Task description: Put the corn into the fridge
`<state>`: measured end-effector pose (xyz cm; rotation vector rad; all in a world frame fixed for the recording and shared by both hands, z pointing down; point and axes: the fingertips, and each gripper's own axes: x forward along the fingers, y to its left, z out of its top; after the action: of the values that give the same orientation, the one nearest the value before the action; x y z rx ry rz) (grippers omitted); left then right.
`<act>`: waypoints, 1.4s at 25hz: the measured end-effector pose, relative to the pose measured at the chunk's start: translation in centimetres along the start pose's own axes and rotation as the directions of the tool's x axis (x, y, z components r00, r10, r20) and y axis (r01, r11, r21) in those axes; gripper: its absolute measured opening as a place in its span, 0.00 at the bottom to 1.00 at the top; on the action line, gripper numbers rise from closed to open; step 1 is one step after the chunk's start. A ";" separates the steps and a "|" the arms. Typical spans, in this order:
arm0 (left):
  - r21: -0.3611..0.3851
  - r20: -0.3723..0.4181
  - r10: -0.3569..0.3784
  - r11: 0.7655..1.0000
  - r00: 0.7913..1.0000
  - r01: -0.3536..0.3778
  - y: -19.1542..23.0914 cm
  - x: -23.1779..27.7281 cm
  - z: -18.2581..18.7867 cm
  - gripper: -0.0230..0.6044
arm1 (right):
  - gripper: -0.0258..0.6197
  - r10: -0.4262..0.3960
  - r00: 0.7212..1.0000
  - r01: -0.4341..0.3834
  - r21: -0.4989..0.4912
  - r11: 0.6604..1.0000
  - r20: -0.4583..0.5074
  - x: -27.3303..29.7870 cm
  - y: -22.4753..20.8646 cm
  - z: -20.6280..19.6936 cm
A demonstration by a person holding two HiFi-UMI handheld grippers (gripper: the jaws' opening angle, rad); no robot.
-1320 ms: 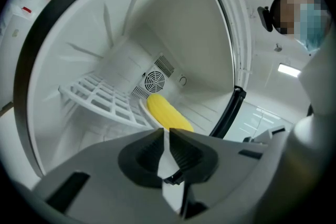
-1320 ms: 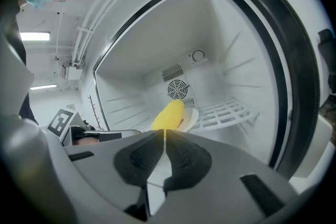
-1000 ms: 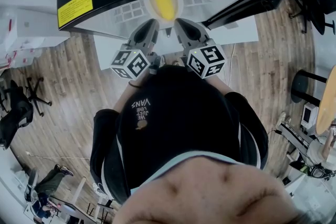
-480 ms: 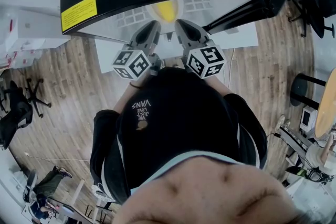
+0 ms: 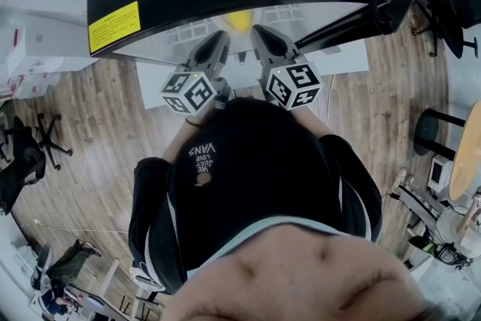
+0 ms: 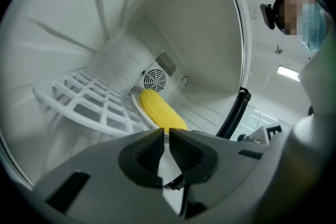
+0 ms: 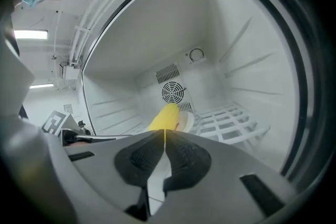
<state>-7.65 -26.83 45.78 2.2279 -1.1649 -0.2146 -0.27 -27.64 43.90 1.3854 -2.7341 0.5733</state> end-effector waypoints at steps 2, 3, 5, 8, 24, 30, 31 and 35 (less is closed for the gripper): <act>-0.003 0.001 -0.001 1.000 1.000 0.001 0.0 0.1 0.1 0.10 | 0.07 0.002 1.000 -0.002 -0.006 1.000 0.001 0.3 -0.1 0.3; -0.004 0.002 -0.001 1.000 1.000 0.001 0.0 0.1 0.1 0.10 | 0.07 0.003 1.000 -0.003 -0.008 1.000 0.002 0.4 -0.1 0.4; -0.005 0.004 0.001 1.000 1.000 -0.001 0.1 0.2 0.2 0.10 | 0.07 0.004 1.000 -0.004 -0.008 1.000 0.003 0.6 -0.2 0.4; -0.006 0.005 0.004 1.000 1.000 -0.004 0.2 0.4 0.4 0.10 | 0.07 0.006 1.000 -0.006 -0.008 1.000 0.003 0.7 -0.3 0.6; 0.000 -0.003 0.000 1.000 1.000 0.000 0.0 1.0 0.4 0.09 | 0.07 -0.001 1.000 0.002 -0.010 1.000 0.006 1.0 -0.9 0.8; 0.008 -0.001 -0.005 1.000 1.000 0.005 -0.1 0.7 0.6 0.09 | 0.07 -0.022 1.000 0.022 -0.006 1.000 0.008 0.5 -1.3 0.8; 0.010 0.000 -0.007 1.000 1.000 0.007 -0.1 0.6 0.6 0.09 | 0.07 -0.024 1.000 0.024 -0.009 1.000 0.009 0.4 -1.3 0.8; 0.028 0.017 -0.021 0.999 1.000 0.021 -0.5 0.3 0.8 0.09 | 0.07 -0.030 0.999 0.030 -0.025 0.999 0.014 -0.1 -1.3 0.9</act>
<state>-7.42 -27.18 44.89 2.2679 -1.1609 -0.2281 0.96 -28.62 43.44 1.4274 -2.7164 0.5273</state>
